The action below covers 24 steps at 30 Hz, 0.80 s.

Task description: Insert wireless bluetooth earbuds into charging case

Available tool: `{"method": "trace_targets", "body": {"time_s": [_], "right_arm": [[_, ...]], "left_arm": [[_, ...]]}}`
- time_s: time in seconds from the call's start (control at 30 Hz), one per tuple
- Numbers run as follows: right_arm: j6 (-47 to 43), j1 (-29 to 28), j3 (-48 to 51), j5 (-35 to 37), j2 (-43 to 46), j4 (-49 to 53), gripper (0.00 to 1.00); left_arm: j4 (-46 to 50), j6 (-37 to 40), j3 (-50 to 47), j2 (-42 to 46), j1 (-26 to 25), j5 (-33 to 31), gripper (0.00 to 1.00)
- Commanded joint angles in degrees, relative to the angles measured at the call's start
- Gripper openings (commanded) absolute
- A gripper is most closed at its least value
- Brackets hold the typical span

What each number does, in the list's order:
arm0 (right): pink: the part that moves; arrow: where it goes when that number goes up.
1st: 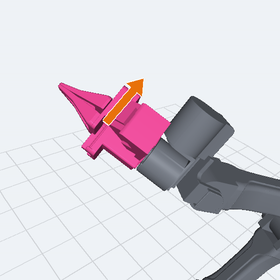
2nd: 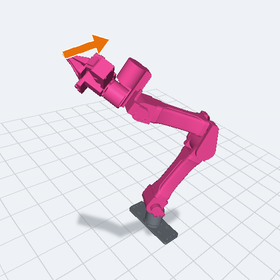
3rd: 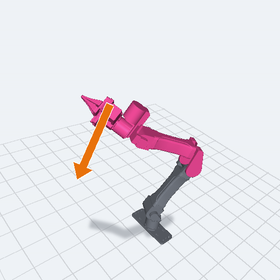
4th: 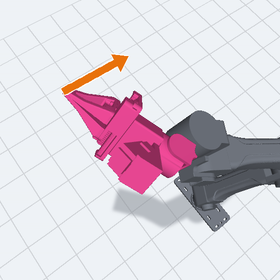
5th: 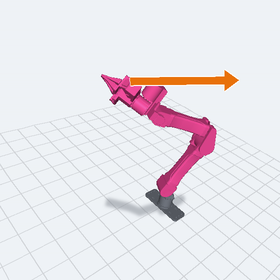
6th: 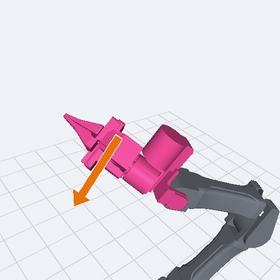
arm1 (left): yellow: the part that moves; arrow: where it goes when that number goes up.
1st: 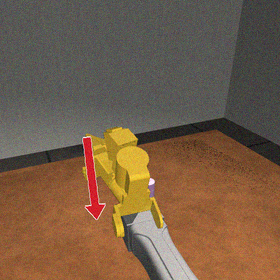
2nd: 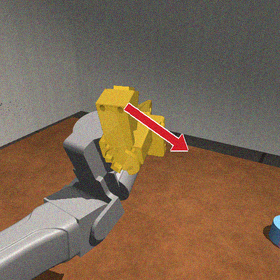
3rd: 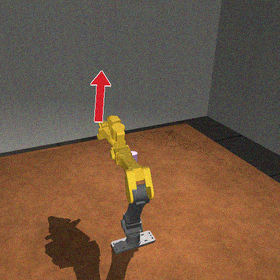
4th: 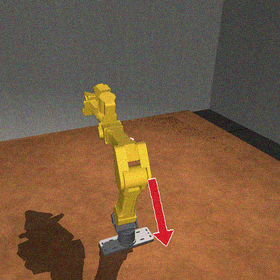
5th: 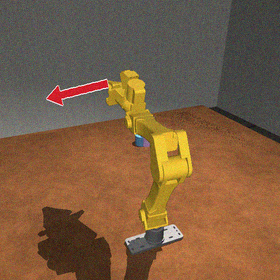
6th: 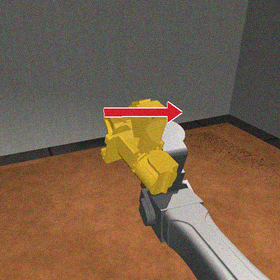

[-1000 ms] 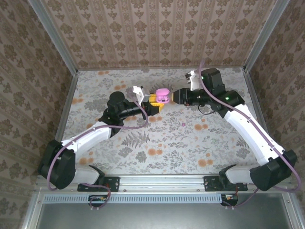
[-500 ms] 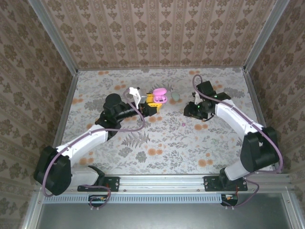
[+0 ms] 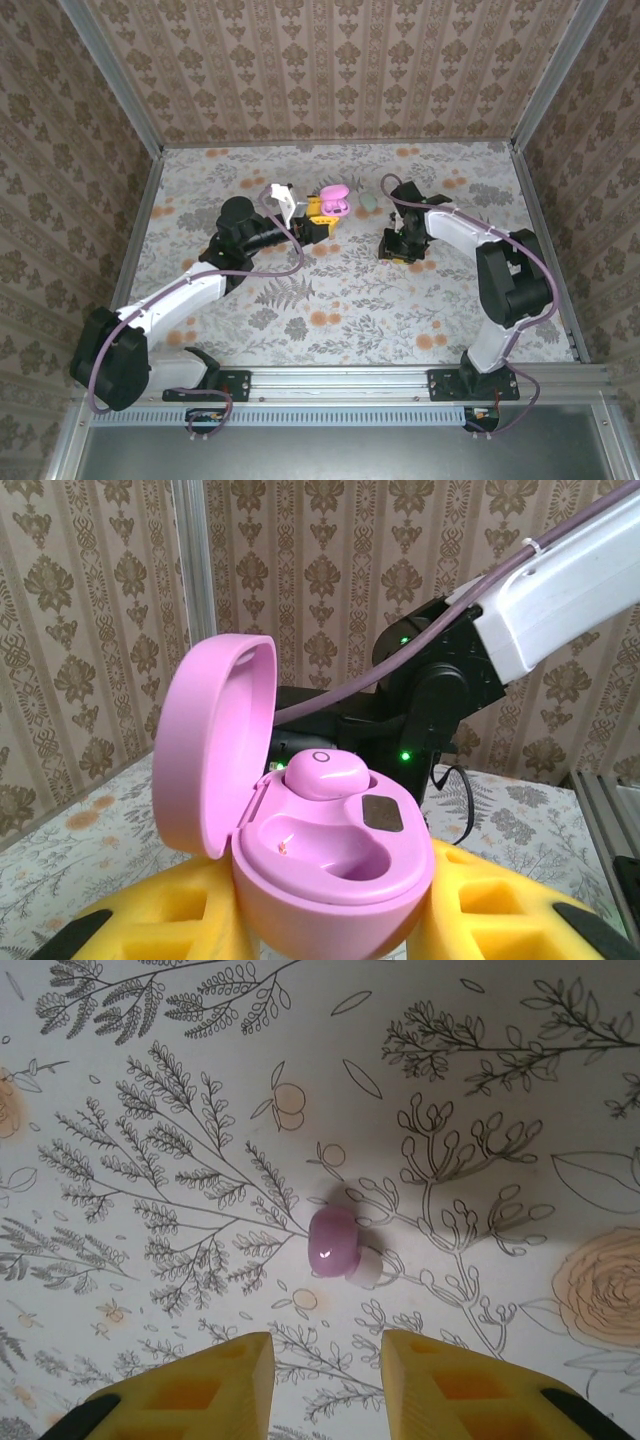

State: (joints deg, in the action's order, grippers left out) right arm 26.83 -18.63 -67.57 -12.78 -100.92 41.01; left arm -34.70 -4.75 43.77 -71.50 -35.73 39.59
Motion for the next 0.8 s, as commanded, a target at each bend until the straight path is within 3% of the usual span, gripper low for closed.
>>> {"method": "trace_targets", "body": {"time_s": [0.0, 0.77], "right_arm": [[0.1, -0.8, -2.2, 1.6, -2.2, 1.2, 0.35], [0.2, -1.8, -5.2, 3.6, -8.2, 2.7, 0.33]], "left_arm": [[0.2, 0.9, 1.2, 0.3, -0.4, 0.2, 0.35], [0.2, 0.7, 1.3, -0.1, -0.4, -0.1, 0.35]]}}
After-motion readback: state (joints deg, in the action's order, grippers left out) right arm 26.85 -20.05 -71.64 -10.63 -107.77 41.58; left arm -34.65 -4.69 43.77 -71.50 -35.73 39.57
